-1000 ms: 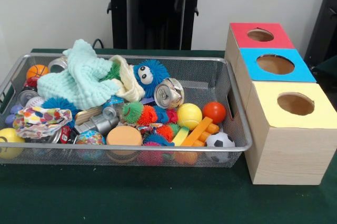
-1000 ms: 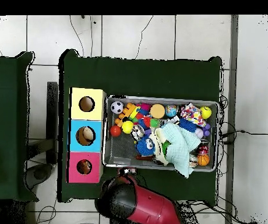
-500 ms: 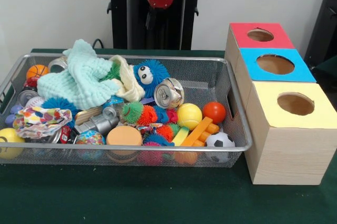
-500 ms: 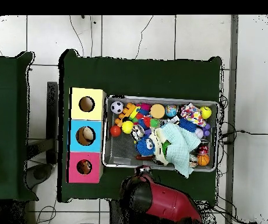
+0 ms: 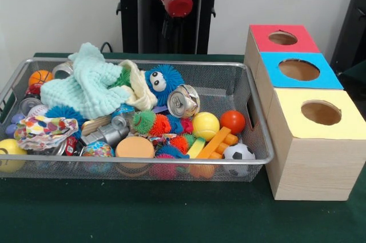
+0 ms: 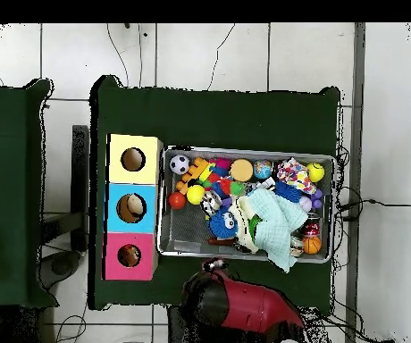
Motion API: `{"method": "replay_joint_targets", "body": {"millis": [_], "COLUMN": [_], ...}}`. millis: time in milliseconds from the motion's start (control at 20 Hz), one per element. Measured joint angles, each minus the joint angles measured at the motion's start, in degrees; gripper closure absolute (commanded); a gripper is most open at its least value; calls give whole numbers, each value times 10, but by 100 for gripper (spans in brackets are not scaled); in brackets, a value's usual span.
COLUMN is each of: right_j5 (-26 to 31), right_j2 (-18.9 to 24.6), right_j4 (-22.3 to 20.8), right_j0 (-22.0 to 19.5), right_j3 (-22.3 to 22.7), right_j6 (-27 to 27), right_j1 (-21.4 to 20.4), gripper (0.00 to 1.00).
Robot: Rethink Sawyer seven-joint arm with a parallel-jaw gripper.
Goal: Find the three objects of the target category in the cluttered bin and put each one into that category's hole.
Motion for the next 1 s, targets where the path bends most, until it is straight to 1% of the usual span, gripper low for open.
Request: {"method": "replay_joint_targets", "body": {"millis": [450, 1000], "right_j5": [0, 0], "right_j2": [13, 14], "right_j4": [-15, -28], "right_j0": [0, 4], "right_j3": [0, 0], "right_j6": [0, 0], "right_j1": [0, -2], "gripper": [100, 100]}}
